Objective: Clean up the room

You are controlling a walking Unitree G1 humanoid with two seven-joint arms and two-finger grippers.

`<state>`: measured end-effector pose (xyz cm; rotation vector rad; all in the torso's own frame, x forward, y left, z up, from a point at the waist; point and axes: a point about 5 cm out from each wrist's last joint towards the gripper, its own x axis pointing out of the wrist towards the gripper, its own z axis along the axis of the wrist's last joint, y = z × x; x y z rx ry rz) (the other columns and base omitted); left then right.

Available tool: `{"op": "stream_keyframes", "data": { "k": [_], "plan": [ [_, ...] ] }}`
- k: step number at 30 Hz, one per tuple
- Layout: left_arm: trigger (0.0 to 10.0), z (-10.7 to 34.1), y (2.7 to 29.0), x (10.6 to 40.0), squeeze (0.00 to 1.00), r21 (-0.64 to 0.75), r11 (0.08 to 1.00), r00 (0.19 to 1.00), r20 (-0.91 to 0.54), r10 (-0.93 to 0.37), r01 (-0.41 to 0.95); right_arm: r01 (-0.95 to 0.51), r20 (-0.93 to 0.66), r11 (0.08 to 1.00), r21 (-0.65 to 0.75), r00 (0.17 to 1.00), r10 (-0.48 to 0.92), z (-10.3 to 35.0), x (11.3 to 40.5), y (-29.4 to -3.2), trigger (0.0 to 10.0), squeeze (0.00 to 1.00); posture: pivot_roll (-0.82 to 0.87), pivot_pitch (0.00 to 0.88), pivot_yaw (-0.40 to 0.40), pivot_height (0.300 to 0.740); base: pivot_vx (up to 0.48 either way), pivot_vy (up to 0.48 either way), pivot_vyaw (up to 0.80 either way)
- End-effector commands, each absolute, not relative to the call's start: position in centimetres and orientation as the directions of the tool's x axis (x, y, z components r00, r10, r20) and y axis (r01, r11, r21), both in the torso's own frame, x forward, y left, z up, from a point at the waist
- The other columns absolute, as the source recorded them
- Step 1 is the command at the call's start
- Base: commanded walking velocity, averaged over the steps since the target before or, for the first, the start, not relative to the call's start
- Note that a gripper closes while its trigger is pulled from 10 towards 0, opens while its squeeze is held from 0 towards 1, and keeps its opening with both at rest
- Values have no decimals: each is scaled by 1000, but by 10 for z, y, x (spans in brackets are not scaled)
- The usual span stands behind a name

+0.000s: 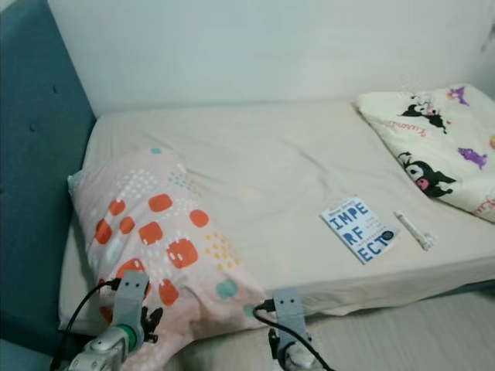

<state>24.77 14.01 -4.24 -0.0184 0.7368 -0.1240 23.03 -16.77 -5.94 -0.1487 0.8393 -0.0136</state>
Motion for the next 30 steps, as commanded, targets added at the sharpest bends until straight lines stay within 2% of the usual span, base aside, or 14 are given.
{"op": "stream_keyframes", "data": {
  "k": [1, 5, 9, 13, 23, 30],
  "plan": [
    [10000, -62, 149, 222, 0, -57, 995, 662, -743, -98, 82, -73, -808, 991, -115, 587, -50, -72, 212, -165, 10000, 0, 31, 0, 56, 740, 0, 0, 0],
    [10000, -66, 151, 216, 0, -57, 996, 643, -760, -92, 75, -80, -822, 991, -107, 568, -42, -75, 208, -164, 10000, 0, 31, 0, 56, 740, 0, 0, 0],
    [10000, -73, 151, 205, 0, -20, 993, 606, -791, -85, 114, -40, -851, 999, -15, 525, 9, -80, 199, -158, 10000, 0, 27, 0, 57, 740, 0, 0, 0],
    [10000, -73, 136, 207, 0, -14, 985, 609, -784, -118, 173, -40, -880, 999, -9, 475, 11, -86, 189, -159, 10000, 0, 28, 0, 44, 740, 0, 0, 0],
    [10000, -74, 133, 206, 0, -46, 992, 606, -788, -110, 121, -38, -886, 999, -15, 464, 4, -88, 185, -157, 10000, 0, -5, 0, 39, 740, 0, 0, 0],
    [10000, -75, 131, 207, 0, -3, 994, 593, -802, -68, 110, -38, -890, 999, 10, 455, 26, -88, 184, -148, 10000, 0, 22, 0, 38, 740, 0, 0, 0]
  ]
}}
